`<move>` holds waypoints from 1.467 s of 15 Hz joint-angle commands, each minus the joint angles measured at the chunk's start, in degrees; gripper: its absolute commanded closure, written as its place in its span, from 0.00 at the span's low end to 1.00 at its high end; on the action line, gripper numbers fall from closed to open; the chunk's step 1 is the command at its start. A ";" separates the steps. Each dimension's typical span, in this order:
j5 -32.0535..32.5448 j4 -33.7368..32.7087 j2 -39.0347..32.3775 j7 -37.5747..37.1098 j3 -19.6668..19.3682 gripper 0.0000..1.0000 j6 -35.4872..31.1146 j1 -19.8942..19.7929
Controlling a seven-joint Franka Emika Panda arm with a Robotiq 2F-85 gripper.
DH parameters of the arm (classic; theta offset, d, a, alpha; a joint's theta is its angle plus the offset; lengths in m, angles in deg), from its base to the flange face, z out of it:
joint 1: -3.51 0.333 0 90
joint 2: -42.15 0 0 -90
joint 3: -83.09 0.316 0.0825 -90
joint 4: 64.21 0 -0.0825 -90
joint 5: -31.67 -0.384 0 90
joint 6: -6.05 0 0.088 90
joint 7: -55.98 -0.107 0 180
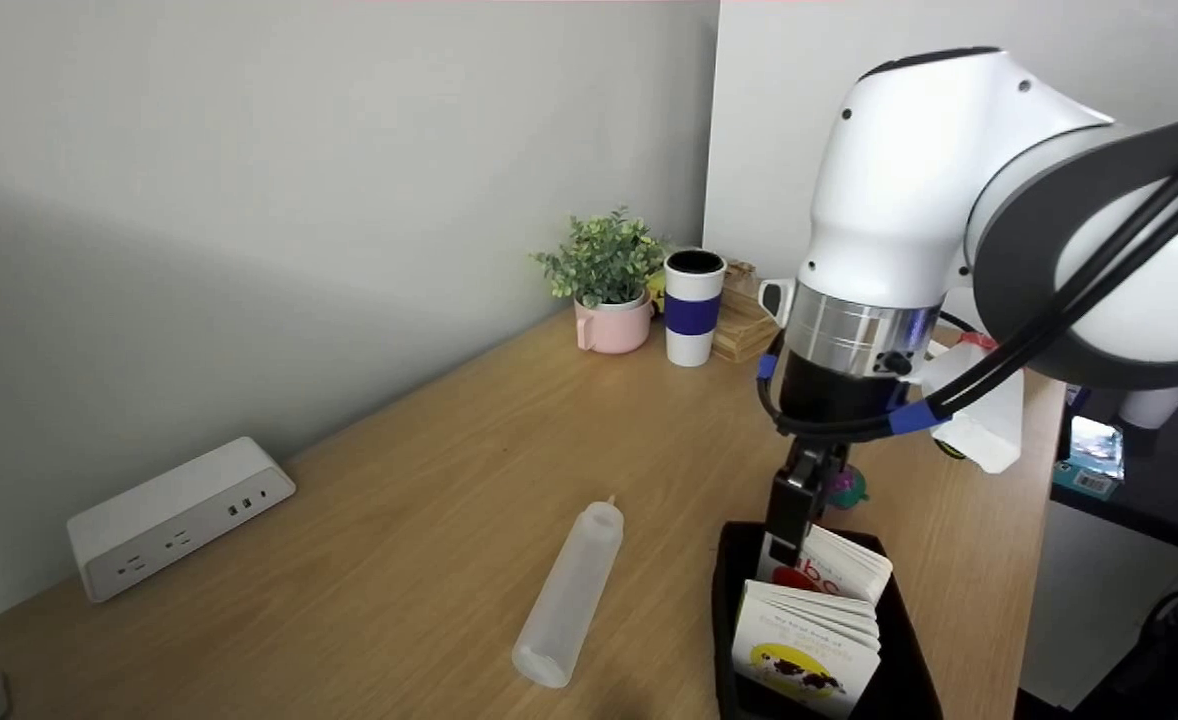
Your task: Place the two books on the desk
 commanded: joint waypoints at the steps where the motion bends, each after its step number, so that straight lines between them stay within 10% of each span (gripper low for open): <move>1: -0.74 -1.19 -0.84 1.50 0.54 0.62 0.46 -0.54; 7: -0.60 -1.65 -0.94 1.40 0.53 0.99 0.93 -0.46; 22: 8.43 -1.60 5.42 -7.27 -0.87 0.96 5.93 3.77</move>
